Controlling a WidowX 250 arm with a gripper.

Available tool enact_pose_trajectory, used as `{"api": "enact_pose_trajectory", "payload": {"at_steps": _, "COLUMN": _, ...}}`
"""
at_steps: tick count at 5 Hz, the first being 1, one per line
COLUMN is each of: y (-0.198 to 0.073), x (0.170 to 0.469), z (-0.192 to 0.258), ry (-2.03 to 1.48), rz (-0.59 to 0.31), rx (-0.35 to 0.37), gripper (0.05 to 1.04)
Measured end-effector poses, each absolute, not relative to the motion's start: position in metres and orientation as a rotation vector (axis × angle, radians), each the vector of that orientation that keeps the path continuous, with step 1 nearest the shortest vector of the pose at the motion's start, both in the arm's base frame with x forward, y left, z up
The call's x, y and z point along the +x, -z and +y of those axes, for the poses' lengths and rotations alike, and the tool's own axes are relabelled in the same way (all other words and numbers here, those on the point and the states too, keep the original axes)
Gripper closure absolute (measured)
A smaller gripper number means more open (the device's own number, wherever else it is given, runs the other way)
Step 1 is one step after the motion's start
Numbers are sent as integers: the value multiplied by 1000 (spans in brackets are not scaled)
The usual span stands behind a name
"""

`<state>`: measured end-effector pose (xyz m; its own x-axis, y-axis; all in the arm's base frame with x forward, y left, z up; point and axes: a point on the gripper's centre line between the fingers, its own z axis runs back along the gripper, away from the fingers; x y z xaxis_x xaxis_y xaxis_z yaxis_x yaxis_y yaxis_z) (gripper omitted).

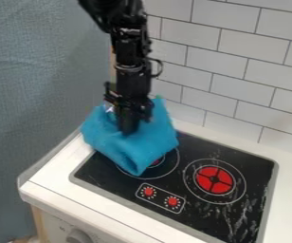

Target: Unfolding the cloth from left to right

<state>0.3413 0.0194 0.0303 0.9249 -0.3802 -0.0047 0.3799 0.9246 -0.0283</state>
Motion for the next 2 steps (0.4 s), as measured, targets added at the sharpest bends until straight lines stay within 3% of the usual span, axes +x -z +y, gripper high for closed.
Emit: {"api": "enact_pose_trajectory", "payload": {"at_steps": 2, "y": -32, "x": 338, "z": -28, "ry": 527, "rz": 6, "rx": -130, "gripper": 1033}}
